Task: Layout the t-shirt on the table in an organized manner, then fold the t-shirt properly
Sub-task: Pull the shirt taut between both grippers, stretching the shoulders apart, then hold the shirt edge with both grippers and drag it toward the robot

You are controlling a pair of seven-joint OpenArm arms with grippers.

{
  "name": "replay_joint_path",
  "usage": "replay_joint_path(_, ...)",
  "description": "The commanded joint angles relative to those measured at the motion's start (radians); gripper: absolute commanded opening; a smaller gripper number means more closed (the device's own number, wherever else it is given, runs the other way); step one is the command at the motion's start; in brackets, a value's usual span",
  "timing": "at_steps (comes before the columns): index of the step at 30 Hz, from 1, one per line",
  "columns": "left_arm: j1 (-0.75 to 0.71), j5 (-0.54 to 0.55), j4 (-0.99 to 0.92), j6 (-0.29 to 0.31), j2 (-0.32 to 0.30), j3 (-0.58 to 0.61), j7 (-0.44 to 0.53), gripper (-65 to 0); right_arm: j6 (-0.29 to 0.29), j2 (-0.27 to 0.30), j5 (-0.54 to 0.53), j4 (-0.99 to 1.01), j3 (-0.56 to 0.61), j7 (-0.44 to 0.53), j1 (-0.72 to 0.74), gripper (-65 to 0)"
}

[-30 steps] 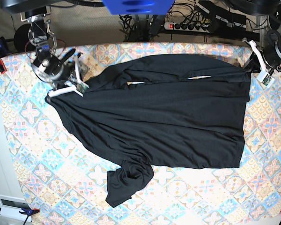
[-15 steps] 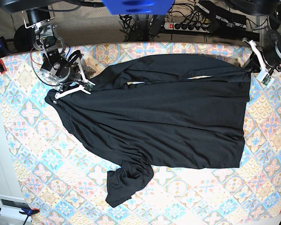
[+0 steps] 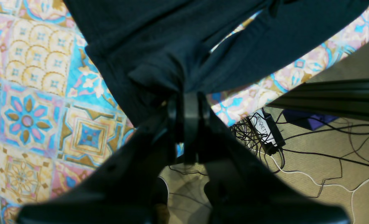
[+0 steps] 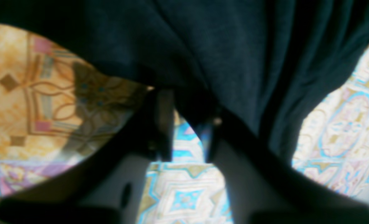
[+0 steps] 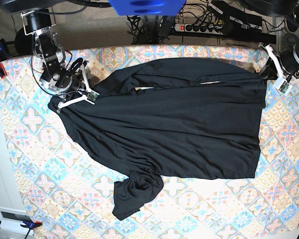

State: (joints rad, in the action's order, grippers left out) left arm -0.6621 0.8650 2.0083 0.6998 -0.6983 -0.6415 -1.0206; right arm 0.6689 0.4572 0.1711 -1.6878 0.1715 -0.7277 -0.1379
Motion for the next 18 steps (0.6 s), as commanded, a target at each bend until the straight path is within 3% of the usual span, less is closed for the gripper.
replay_joint_path(1, -0.002, 0.012, 0.010, -0.002, -0.016, -0.008, 0.018, -65.0, -0.025, 0.007, 0.052, 0.019, 0.001, -0.036, 0.005, -58.0)
replay_joint_path(4, -0.002, 0.012, 0.010, -0.002, -0.016, -0.008, 0.018, -65.0, -0.025, 0.010, 0.052, 0.019, -0.007, -0.037, 0.004, -65.0)
replay_joint_path(12, 0.000, 0.012, 0.010, -0.002, -0.016, -0.008, 0.018, -65.0, -0.025, 0.090, 0.051, -0.059, -0.008, -0.039, -0.059, -65.0)
replay_joint_path(18, -0.005, 0.010, 0.010, -0.002, -0.017, -0.013, 0.018, -65.0, -0.025, 0.091, 0.051, -0.128, -0.100, -0.039, -0.157, -65.0)
